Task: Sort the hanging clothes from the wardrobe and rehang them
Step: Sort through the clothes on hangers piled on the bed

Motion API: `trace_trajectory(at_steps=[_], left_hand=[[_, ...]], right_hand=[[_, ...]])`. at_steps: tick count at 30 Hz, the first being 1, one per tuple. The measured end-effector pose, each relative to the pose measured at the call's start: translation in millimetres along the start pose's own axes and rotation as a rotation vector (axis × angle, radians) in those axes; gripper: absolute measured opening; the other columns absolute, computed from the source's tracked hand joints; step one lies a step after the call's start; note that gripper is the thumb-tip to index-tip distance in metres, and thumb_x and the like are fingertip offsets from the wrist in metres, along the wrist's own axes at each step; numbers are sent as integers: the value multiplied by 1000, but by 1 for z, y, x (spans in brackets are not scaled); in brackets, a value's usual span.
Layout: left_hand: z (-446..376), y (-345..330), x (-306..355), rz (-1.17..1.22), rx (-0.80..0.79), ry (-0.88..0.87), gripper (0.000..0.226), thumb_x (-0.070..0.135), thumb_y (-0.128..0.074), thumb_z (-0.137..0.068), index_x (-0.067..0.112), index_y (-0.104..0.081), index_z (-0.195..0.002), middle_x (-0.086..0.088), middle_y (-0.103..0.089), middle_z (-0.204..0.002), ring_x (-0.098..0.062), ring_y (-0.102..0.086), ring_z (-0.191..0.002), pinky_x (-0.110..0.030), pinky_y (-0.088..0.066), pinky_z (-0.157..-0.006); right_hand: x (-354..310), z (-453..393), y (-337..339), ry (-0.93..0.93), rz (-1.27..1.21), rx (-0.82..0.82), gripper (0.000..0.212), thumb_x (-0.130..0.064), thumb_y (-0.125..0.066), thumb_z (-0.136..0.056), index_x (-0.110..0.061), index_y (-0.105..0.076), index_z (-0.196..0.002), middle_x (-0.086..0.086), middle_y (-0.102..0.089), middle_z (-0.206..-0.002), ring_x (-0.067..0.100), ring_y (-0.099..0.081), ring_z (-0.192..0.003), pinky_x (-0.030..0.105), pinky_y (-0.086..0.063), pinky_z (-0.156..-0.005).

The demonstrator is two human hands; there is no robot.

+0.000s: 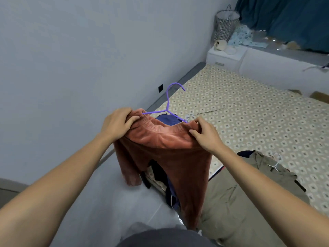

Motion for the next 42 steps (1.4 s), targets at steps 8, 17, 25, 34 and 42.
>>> trace_trajectory(at_steps=[8,17,25,34,42], left_hand=[[-102,-70,-24,14,-60,-87,40,57,-52,-102,23,-48,-82,0,-60,-83,-30,-59,-81,-38,-39,-64],[-236,-238,-73,47,-348,-212,55,66,-30,-99,17,-55,-100,-8,-63,-99,-37,-61,-97,-51,-51,-77],[-329,-378,-96,-30,-579,-316,39,47,-48,-105,10,-58,-111,-13,-61,-107,-38,-61,-103,-49,-49,-81],[-382,-474,-73,-99,-613,-292,32,32,-48,-106,7,-53,-124,-18,-52,-123,-37,-51,-115,-54,-47,-89],[-346,-469,21,-73,-632,-451,39,36,-52,-99,9,-58,-127,-16,-59,-114,-37,-57,-106,-51,-48,-86]], right_hand=[[53,-70,-22,-137,96,-21,25,-21,-72,-91,-26,-57,-111,-4,-70,-106,28,-64,-103,41,-47,-84],[137,-164,-80,-424,303,-41,21,-21,-68,-92,-22,-55,-109,2,-66,-109,31,-63,-104,41,-44,-77],[235,-238,-147,-626,219,-76,26,-12,-66,-92,-13,-57,-117,11,-60,-115,37,-57,-111,45,-47,-90],[317,-267,-171,-695,143,-84,62,-10,-66,-89,-14,-48,-148,15,-50,-135,38,-42,-129,39,-33,-110],[328,-193,-128,-757,197,-48,61,-36,-58,-103,-21,-36,-157,2,-43,-152,22,-30,-144,44,-43,-110]])
Point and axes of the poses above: each hand's wrist, its own z-axis away from the middle knuckle, its own y-axis out of the back of the hand, x = y × z, the point moved 5 cm from there along -z, towards the middle knuckle
